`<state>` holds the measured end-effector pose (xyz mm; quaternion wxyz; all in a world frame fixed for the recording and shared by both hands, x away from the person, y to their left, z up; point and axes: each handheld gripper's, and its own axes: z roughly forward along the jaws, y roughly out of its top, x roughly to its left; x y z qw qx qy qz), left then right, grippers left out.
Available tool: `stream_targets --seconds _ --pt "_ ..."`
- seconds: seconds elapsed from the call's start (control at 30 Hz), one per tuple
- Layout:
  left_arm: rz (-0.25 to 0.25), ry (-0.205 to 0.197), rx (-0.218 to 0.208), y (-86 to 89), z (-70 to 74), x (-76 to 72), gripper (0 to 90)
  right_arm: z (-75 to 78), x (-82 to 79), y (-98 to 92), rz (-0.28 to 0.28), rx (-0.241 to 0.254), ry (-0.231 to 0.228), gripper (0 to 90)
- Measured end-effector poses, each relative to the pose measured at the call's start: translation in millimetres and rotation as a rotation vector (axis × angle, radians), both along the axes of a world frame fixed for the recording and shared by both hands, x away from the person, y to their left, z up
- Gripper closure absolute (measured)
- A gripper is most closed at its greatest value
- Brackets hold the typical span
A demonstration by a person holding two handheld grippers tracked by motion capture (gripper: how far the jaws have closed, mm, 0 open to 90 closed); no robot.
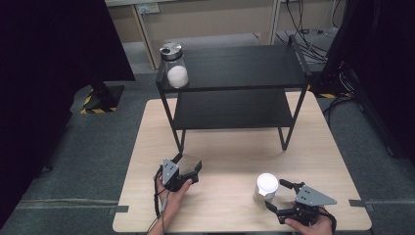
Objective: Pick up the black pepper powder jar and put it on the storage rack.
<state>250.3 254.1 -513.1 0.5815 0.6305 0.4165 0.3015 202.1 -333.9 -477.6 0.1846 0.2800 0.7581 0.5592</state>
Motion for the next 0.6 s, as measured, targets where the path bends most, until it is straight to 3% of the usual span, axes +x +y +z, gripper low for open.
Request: stream_targets --seconds 0.37,0.6 --pt "-0.001 0.002 0.003 -0.1 0.5 0.4 11.9 0.1 2.6 11.1 0.021 -0.007 -0.020 9.2" --pt "-0.001 0.003 0.004 -0.3 0.7 0.5 12.0 0.3 2.8 16.0 0.003 -0.013 -0.035 12.7"
